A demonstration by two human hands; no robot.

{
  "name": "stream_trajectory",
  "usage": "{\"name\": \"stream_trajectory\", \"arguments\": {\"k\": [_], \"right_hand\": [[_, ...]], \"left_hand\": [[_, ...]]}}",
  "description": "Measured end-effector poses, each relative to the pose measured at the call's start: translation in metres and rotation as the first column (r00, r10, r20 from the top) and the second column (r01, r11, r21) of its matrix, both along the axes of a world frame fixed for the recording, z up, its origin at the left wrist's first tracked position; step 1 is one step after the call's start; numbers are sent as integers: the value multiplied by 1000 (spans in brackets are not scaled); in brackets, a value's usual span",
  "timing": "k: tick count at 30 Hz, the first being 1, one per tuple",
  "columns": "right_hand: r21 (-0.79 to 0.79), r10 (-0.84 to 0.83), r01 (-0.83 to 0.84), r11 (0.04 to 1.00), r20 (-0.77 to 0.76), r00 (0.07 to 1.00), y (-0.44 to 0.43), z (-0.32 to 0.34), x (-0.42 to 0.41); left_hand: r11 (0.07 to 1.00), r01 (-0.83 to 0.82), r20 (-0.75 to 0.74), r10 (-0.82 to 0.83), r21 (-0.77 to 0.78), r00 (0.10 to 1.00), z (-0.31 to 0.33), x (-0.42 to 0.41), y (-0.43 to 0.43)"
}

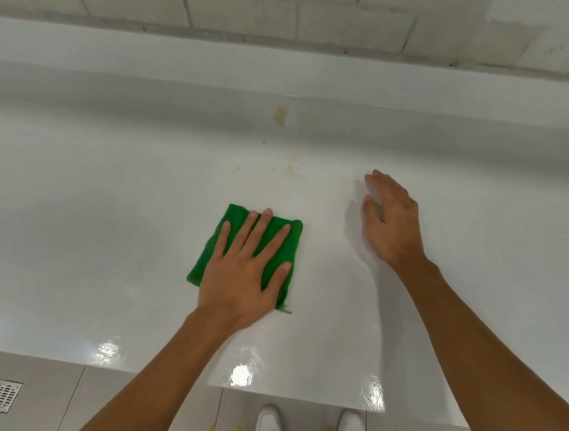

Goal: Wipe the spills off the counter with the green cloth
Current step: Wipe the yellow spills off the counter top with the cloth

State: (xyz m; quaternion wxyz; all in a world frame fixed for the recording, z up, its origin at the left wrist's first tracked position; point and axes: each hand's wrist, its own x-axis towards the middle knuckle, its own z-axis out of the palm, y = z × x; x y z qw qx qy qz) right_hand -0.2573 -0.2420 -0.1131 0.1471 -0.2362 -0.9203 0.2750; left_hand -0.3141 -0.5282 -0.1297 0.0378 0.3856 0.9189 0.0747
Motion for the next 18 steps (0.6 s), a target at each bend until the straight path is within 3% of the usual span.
{"name": "stream_trajectory", "arguments": {"k": [6,8,13,18], "right_hand": [[231,36,-109,967,300,953,21,-12,-31],[247,34,-120,962,328,944,22,-14,-34],[257,33,-131,957,354,935,25,-12,-36],[259,28,-124,958,347,938,25,-12,-35]], "left_hand": [[978,-202,18,203,-58,979,-1,-48,21],[968,-239,31,242,-75,970,-1,-46,44],[994,-104,17,104,-41,994,3,8,65],[1000,23,30,-23,1,999,4,23,9]]}}
